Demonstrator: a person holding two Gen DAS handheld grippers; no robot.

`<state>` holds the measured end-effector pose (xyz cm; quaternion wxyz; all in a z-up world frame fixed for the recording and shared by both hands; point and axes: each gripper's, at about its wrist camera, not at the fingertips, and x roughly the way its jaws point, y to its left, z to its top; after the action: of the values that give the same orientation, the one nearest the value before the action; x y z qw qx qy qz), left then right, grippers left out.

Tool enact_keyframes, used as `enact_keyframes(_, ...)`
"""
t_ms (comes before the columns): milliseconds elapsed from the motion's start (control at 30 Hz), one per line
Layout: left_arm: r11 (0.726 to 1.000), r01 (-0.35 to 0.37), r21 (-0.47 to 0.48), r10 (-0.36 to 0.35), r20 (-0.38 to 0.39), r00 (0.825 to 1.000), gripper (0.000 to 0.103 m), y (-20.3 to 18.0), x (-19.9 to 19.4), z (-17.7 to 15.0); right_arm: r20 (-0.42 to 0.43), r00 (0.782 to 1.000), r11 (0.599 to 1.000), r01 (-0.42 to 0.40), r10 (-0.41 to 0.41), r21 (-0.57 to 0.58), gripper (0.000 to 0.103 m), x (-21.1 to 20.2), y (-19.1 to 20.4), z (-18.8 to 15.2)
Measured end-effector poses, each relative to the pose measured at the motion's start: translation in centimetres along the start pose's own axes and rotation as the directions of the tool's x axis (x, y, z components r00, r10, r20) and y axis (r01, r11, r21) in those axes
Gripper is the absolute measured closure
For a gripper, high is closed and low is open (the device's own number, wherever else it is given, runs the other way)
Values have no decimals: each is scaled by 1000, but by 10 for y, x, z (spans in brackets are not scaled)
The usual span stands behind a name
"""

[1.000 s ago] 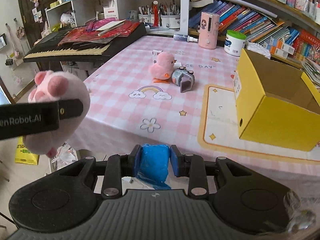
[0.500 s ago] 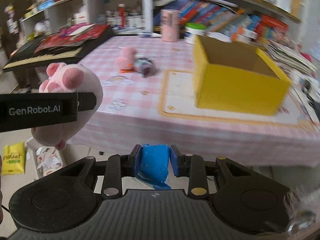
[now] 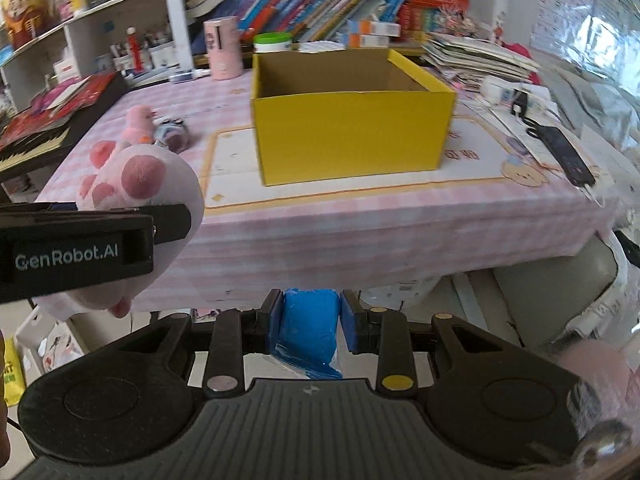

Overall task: Organize objects
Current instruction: 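Lift the dispenser and pig and carry both toward the yellow box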

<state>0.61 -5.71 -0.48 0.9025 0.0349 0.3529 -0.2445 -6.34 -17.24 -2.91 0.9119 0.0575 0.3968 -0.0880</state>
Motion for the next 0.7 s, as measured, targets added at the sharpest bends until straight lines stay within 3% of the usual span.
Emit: enact_keyframes(700, 999, -3, 43, 2, 22, 1000, 39, -48, 48, 44, -8, 1000, 1000, -4, 4, 29, 74, 36, -66, 44)
